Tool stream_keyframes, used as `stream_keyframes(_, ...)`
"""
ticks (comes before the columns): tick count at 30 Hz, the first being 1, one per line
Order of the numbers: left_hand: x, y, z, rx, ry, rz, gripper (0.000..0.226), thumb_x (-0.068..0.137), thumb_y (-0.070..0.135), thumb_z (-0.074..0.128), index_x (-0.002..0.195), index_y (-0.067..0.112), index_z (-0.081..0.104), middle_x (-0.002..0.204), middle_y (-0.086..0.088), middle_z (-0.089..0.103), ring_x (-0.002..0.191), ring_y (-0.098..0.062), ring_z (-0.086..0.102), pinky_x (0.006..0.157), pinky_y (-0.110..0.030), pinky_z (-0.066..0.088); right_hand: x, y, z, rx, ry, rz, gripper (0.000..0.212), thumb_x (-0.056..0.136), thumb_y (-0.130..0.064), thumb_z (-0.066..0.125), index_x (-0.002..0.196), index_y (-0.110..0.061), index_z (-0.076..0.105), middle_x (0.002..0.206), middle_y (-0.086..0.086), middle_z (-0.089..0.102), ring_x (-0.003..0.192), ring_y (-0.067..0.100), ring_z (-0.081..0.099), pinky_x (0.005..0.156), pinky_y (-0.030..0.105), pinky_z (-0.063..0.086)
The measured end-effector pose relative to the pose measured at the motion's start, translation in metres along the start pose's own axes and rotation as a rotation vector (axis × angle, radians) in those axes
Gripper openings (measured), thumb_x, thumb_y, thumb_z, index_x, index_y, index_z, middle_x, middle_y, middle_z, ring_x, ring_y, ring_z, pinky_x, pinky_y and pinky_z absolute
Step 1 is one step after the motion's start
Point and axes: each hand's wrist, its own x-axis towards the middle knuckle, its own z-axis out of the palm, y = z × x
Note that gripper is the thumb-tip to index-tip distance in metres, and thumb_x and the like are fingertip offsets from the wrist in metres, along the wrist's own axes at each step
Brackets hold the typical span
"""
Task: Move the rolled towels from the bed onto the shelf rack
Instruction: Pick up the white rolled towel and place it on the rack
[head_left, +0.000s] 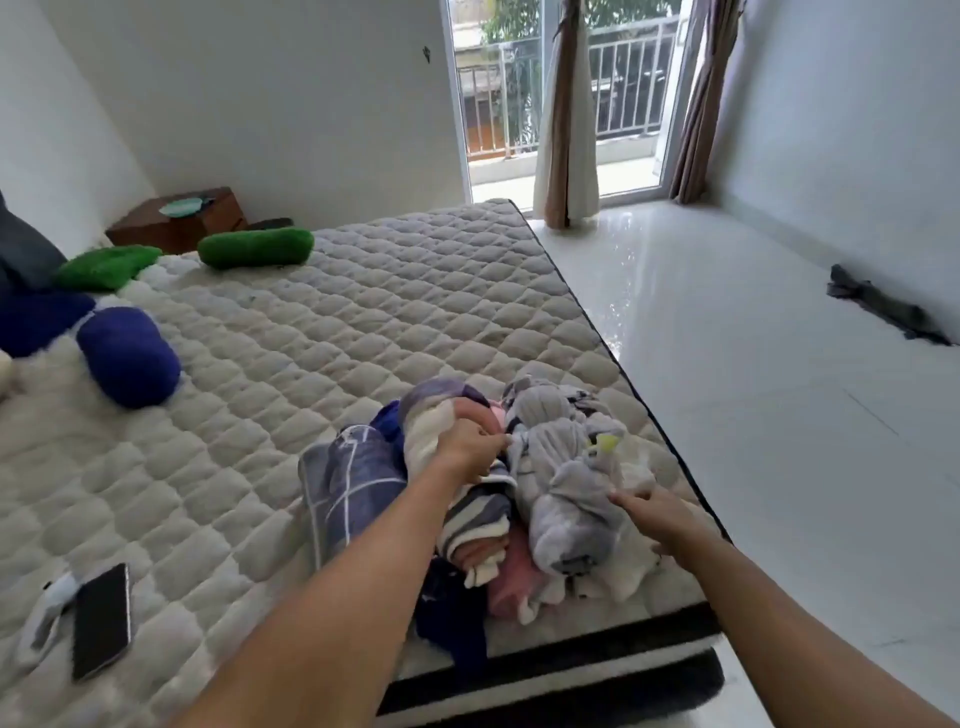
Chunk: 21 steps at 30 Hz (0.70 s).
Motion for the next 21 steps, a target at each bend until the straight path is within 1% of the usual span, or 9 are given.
stream_keyframes(2,0.025,-0.001,0.02,-0.122,0.053,-0.023,0.038,0.081,0.039,0.067,0.057,0.013,0.052,0.059,-0.007,0.051,0.065,-0.023,0.053,0.071,-0.044,0.052,0.019,0.007,0.003,0.093,-0.004,0.036,0.058,0.085,-0.045,0.062,0.124,-0.003,0.054,0.118,0.013,0.058,0.108,0.033,0.058,0.082,0.045,0.053)
stream_keyframes(4,0.045,0.006,0.035,-0.141,0.082,-0.062,0.03,0.082,0.037,0.068,0.079,0.008,0.06,0.07,-0.006,0.058,0.074,-0.022,0.058,0.07,-0.034,0.048,0.035,0.012,0.01,0.161,-0.101,0.055,0.062,0.081,-0.05,0.065,0.127,-0.01,0.052,0.12,0.007,0.059,0.106,0.029,0.059,0.07,0.037,0.053)
stream_keyframes(6,0.065,0.021,0.046,-0.162,0.027,-0.123,0.049,0.08,0.042,0.068,0.109,0.002,0.061,0.103,-0.012,0.068,0.096,-0.025,0.063,0.082,-0.03,0.05,0.048,0.008,0.012,0.201,-0.174,0.032,0.061,0.083,-0.045,0.066,0.132,-0.015,0.049,0.122,0.004,0.058,0.098,0.019,0.057,0.06,0.023,0.044)
stream_keyframes(7,0.075,0.027,0.05,-0.172,0.002,-0.165,0.064,0.08,0.044,0.068,0.126,0.002,0.055,0.124,-0.013,0.062,0.113,-0.027,0.059,0.094,-0.032,0.048,0.058,0.007,0.011,0.213,-0.199,0.026,0.059,0.084,-0.043,0.066,0.134,-0.016,0.049,0.119,0.002,0.057,0.096,0.015,0.055,0.06,0.02,0.042)
stream_keyframes(9,0.088,0.037,0.056,-0.194,-0.07,-0.291,0.084,0.078,0.048,0.07,0.142,0.002,0.04,0.142,-0.012,0.049,0.128,-0.029,0.049,0.105,-0.033,0.042,0.07,0.001,0.005,0.202,-0.28,0.046,0.061,0.082,-0.045,0.067,0.134,-0.019,0.048,0.118,-0.003,0.056,0.101,0.014,0.053,0.063,0.019,0.042)
stream_keyframes(11,0.1,0.04,0.059,-0.217,-0.133,-0.367,0.092,0.071,0.053,0.074,0.141,0.004,0.042,0.141,-0.011,0.051,0.126,-0.028,0.052,0.105,-0.034,0.044,0.087,0.001,0.0,0.177,-0.359,0.081,0.064,0.076,-0.05,0.07,0.13,-0.02,0.052,0.119,-0.003,0.062,0.106,0.015,0.058,0.072,0.025,0.051)
stream_keyframes(14,0.11,0.047,0.061,-0.225,-0.178,-0.449,0.084,0.07,0.048,0.078,0.137,0.005,0.049,0.137,-0.009,0.055,0.124,-0.028,0.053,0.1,-0.034,0.046,0.107,-0.003,-0.008,0.178,-0.462,0.18,0.059,0.067,-0.049,0.074,0.119,-0.023,0.061,0.111,0.001,0.07,0.103,0.02,0.065,0.088,0.037,0.055)
stream_keyframes(17,0.111,0.057,0.06,-0.213,-0.205,-0.517,0.07,0.079,0.036,0.074,0.136,0.003,0.048,0.131,-0.005,0.051,0.123,-0.029,0.049,0.088,-0.034,0.042,0.117,-0.009,-0.016,0.194,-0.518,0.264,0.043,0.07,-0.031,0.073,0.111,-0.019,0.065,0.108,0.007,0.07,0.098,0.022,0.066,0.079,0.033,0.055)
stream_keyframes(21,0.098,0.065,0.058,-0.295,-0.099,-0.5,0.065,0.078,0.027,0.075,0.133,0.001,0.051,0.121,-0.011,0.058,0.095,-0.022,0.051,0.071,-0.028,0.046,0.117,-0.013,-0.029,0.192,-0.575,0.273,0.038,0.072,-0.022,0.07,0.11,-0.018,0.064,0.113,0.009,0.068,0.098,0.025,0.064,0.076,0.033,0.054)
